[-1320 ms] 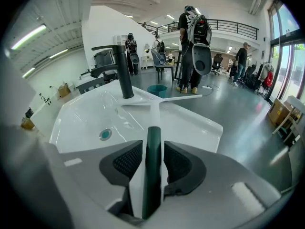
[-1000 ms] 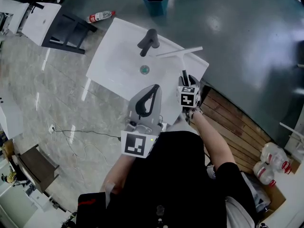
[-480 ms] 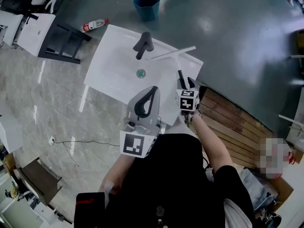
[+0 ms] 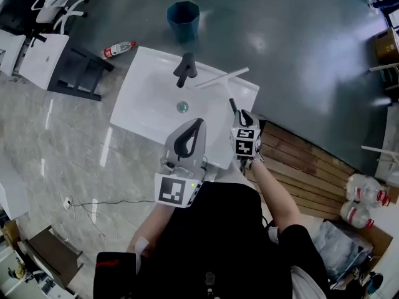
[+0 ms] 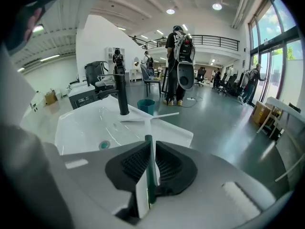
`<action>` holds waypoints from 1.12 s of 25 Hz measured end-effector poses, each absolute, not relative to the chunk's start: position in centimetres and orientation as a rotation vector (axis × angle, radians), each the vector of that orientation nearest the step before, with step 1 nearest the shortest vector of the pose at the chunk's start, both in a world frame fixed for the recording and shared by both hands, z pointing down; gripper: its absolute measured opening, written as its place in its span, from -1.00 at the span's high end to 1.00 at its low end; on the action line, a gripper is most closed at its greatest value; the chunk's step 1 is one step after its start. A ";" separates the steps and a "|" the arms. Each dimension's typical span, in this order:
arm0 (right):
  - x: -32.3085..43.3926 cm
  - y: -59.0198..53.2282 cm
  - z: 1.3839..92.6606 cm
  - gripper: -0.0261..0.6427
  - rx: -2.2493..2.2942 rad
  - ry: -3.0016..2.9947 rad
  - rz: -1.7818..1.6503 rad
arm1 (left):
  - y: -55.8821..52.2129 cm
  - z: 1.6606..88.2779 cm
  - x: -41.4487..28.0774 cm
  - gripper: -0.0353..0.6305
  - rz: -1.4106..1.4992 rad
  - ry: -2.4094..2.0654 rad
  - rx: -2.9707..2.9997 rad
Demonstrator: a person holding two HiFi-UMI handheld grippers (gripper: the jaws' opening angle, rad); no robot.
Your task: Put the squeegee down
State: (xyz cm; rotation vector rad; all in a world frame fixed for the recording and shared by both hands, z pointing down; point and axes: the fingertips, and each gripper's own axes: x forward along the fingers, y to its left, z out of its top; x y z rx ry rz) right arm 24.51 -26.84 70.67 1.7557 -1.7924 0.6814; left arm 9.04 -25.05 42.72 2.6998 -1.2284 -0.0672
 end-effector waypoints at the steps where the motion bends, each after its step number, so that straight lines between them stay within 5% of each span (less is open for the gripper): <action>1: 24.4 -26.7 70.1 0.84 1.764 -1.793 0.668 | -25.0 42.6 8.8 0.89 -0.075 -1.220 2.707; 28: 17.5 -27.8 48.3 0.91 1.884 -2.238 0.438 | -25.6 38.2 0.9 0.89 -0.153 -1.374 2.757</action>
